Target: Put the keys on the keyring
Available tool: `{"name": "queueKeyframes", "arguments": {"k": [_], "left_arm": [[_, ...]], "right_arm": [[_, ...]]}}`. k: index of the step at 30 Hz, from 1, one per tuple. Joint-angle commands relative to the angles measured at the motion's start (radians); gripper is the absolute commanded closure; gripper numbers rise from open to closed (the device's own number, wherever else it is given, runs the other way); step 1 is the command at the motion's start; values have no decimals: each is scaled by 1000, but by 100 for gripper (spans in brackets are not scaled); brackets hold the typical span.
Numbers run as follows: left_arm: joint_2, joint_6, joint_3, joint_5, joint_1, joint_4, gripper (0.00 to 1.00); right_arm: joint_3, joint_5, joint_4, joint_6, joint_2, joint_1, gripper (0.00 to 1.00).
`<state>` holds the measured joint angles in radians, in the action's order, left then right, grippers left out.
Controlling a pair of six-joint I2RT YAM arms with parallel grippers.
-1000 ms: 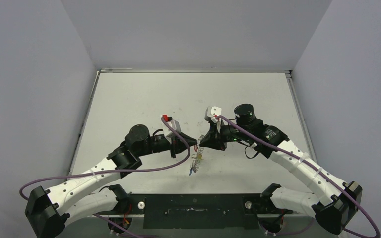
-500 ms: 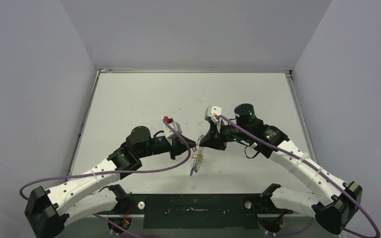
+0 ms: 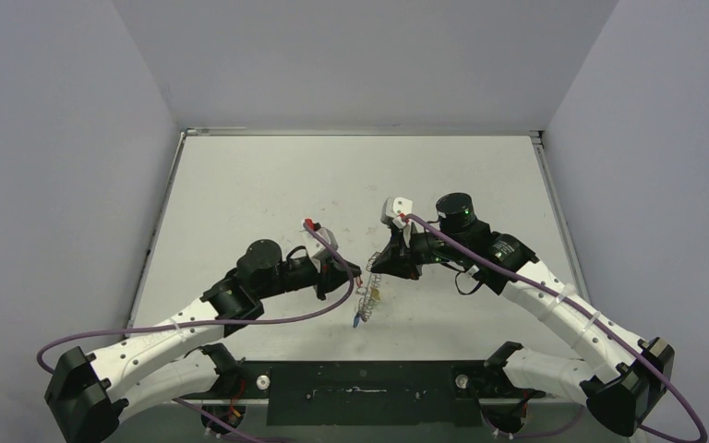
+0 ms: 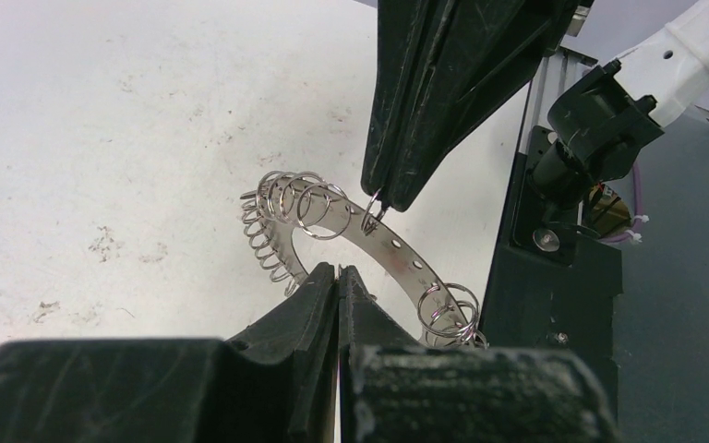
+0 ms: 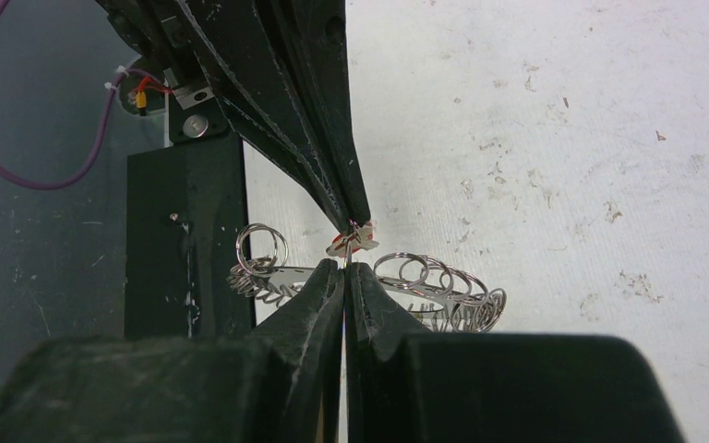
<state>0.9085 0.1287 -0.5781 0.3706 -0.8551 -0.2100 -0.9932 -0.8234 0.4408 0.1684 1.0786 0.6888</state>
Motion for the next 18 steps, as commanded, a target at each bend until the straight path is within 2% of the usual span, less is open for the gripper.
{"name": "queueKeyframes", "arguments": {"k": [1, 10, 18], "left_arm": [[-17, 22, -3, -17, -2, -35, 100], [-72, 35, 25, 32, -2, -192, 100], [-3, 36, -20, 74, -4, -234, 100]], "right_arm": [[-55, -23, -91, -10, -13, 5, 100], [-51, -23, -94, -9, -11, 5, 100], [-51, -23, -93, -9, -11, 5, 100]]}}
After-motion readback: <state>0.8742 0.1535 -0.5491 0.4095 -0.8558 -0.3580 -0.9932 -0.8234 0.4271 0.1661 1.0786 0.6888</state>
